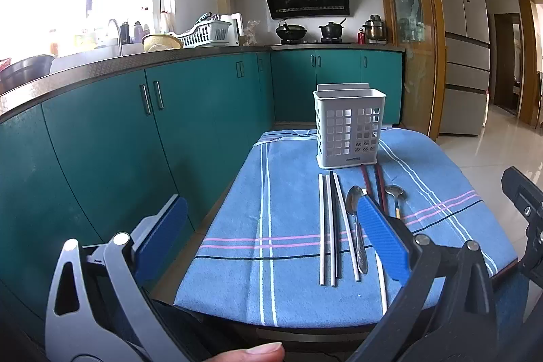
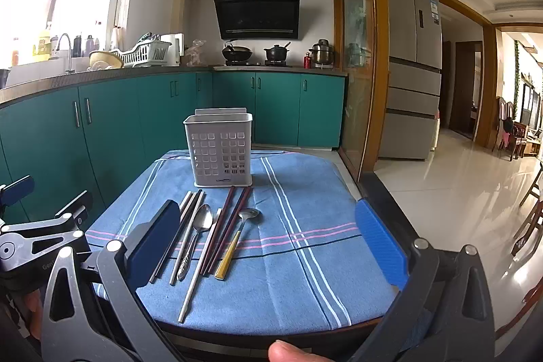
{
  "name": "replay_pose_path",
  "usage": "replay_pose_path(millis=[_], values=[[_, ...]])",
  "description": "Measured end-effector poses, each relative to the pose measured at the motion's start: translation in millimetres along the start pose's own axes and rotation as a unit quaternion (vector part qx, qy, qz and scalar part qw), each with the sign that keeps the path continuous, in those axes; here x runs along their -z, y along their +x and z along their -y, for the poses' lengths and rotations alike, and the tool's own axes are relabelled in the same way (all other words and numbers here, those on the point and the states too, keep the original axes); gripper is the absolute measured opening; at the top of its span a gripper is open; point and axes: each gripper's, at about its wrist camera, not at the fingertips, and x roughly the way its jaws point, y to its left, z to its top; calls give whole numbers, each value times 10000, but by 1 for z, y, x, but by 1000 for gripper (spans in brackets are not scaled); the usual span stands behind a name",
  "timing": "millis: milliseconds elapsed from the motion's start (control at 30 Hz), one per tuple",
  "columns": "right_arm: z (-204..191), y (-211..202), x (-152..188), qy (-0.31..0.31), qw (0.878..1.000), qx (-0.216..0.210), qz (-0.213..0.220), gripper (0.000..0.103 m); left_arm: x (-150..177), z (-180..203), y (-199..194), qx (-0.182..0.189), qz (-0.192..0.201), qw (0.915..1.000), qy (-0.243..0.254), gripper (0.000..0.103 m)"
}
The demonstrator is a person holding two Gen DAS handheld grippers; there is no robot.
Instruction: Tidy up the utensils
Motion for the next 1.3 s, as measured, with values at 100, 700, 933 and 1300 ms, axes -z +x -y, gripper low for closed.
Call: replay_pose_path(millis=[100, 700, 933, 1300], values=[[1, -1, 0, 15, 10000, 8, 9, 100, 0, 0, 0, -4, -3, 10000, -1, 99], [4, 0, 4, 92, 10000, 22, -10, 100, 3, 4, 0, 23, -44, 10000, 17, 99], [6, 2, 5, 105, 9999, 21, -25, 100, 4, 5, 1, 29, -54, 10000, 21, 99], [7, 3, 6, 108, 9999, 20, -40, 100, 5, 6, 0, 49, -83, 10000, 24, 99]])
